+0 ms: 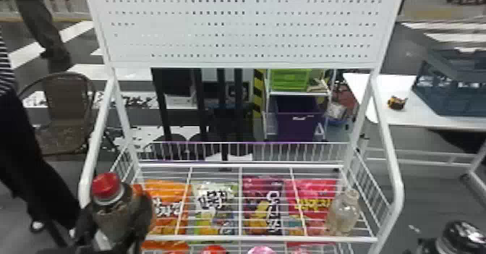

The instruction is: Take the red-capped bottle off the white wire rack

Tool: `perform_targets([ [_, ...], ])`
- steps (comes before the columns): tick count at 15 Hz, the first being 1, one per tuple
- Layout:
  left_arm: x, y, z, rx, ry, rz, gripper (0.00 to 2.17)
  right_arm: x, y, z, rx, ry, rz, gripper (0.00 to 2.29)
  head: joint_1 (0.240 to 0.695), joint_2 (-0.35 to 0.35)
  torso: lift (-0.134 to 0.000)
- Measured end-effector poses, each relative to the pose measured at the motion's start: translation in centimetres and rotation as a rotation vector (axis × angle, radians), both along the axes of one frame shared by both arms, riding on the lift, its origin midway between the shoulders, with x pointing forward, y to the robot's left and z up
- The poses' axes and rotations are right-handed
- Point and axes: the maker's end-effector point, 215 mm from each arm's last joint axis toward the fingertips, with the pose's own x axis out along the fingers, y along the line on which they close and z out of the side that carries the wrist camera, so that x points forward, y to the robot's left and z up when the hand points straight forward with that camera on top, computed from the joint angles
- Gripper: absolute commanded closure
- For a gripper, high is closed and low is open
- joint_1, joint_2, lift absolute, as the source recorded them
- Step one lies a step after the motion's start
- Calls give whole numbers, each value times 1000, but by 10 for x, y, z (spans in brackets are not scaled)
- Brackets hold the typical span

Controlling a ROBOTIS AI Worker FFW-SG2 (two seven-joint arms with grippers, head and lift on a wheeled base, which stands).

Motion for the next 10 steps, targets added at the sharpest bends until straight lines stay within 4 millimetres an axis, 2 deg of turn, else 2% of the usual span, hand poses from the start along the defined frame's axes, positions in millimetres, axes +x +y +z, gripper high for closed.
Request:
perform_targets([
  [3, 1, 29, -4, 15, 7, 49, 2013, -1, 0, 0, 2, -4, 0, 1217, 499, 0, 0],
  [10, 4, 34, -3, 4, 1, 62, 2010, 3, 0, 0, 3, -1, 0, 1217, 499, 0, 0],
])
